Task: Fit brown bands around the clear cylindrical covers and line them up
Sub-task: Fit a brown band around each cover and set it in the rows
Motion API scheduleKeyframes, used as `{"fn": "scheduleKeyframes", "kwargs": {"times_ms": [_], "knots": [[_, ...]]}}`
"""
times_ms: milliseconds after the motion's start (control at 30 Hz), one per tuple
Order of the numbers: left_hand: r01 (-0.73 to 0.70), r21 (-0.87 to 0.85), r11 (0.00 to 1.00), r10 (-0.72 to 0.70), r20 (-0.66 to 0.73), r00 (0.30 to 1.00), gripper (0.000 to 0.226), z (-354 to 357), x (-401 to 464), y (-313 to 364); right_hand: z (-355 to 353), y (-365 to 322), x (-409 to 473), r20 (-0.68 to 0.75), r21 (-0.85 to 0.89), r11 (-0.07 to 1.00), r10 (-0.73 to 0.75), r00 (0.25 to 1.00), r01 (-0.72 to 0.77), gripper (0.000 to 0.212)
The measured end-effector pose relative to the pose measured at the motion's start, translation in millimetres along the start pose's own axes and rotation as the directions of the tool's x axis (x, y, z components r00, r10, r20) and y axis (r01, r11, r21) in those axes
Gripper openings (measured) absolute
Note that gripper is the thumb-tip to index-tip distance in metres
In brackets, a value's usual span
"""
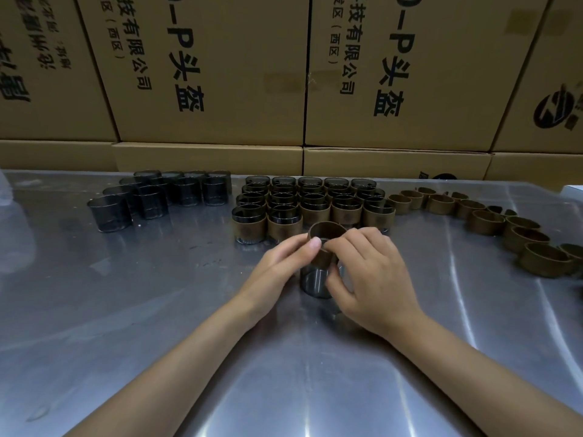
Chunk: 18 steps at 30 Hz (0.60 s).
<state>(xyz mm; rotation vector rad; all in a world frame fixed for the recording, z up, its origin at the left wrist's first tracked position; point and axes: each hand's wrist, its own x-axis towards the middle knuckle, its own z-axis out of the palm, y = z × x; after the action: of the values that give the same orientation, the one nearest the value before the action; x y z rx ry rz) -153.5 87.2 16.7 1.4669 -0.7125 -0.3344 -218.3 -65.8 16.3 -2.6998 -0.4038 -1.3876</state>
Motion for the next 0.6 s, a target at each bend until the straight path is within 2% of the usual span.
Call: {"fn": "scheduleKeyframes", "kwargs": {"times_ms": [67, 133, 267, 333, 400, 500, 600], "knots": [[-0.011, 0.019, 1.000, 0.010, 0.021, 1.000, 0.039, 0.1, -0.3, -1.0, -0.4, 0.0, 0.2, 0.011, 0.052, 0.999, 0.014, 1.000, -0.015, 0.023], [-0.013, 0.028, 1.000, 0.013, 0.013, 1.000, 0.037, -0.4, 0.0, -1.2, -1.0, 1.6, -0.1, 0.015, 0.186, 0.981, 0.061, 0.998, -0.063, 0.030], [-0.011, 0.028, 1.000, 0.011, 0.009, 1.000, 0.035, -1.2, 0.6, -1.4, 1.5, 6.2, -3.5, 0.029, 0.443, 0.863, 0.258, 0.966, -0.244, 0.039], [-0.003, 0.018, 1.000, 0.003, 0.017, 1.000, 0.041, -1.1, 0.3, -1.1, 4.5, 9.1, -3.5, 0.122, 0.516, 0.773, 0.361, 0.925, -0.370, 0.045], [-0.002, 0.006, 1.000, 0.002, 0.025, 1.000, 0.044, -2.1, 0.7, -1.1, 8.2, 11.6, -3.2, 0.286, 0.568, 0.665, 0.393, 0.874, -0.485, 0.049], [-0.006, -0.005, 1.000, 0.006, 0.016, 1.000, 0.046, -3.8, 2.1, -4.0, 13.1, 14.4, -4.4, 0.512, 0.635, 0.478, 0.328, 0.794, -0.607, 0.049], [0.033, -0.007, 0.999, -0.033, 0.032, 0.999, 0.043, -4.2, 5.5, -5.6, 15.8, 17.1, -6.9, 0.617, 0.631, 0.378, 0.284, 0.734, -0.677, 0.049]]}}
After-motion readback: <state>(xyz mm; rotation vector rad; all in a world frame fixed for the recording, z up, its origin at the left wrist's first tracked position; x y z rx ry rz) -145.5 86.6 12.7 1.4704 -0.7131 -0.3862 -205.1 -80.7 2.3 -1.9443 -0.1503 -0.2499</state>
